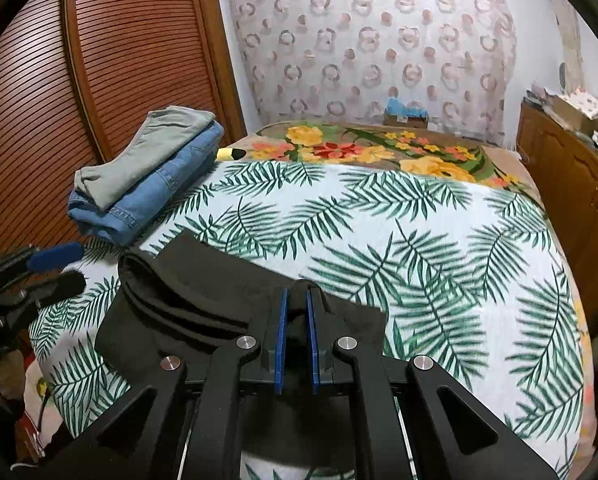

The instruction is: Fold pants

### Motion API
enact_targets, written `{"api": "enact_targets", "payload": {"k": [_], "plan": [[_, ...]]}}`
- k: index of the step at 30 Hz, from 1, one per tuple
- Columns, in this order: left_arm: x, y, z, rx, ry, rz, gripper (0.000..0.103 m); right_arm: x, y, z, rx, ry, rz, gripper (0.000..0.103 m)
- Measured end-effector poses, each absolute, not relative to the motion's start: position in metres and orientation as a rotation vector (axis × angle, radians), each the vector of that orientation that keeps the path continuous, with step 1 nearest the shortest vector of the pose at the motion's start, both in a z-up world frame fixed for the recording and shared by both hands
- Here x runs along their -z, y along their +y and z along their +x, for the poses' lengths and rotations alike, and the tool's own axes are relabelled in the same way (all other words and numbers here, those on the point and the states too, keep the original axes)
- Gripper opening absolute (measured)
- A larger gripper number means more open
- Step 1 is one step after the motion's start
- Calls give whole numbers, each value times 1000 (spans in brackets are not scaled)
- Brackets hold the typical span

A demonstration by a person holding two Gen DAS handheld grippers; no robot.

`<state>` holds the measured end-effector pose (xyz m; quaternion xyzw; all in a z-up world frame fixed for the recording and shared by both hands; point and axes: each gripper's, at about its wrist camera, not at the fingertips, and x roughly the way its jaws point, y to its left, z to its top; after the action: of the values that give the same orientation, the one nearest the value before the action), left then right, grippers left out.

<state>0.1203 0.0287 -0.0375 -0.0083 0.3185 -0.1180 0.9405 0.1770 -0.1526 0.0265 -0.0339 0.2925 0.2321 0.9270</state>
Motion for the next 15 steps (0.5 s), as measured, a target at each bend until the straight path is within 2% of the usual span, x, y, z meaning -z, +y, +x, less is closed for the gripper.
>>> {"api": "enact_targets", "payload": {"k": [6, 15], "plan": [[51, 27, 122, 256, 694, 4, 52, -32, -158, 172, -441, 558, -91, 28], [73, 25, 138, 243, 776, 38, 52, -9, -175, 155, -454, 606, -151, 28]]}}
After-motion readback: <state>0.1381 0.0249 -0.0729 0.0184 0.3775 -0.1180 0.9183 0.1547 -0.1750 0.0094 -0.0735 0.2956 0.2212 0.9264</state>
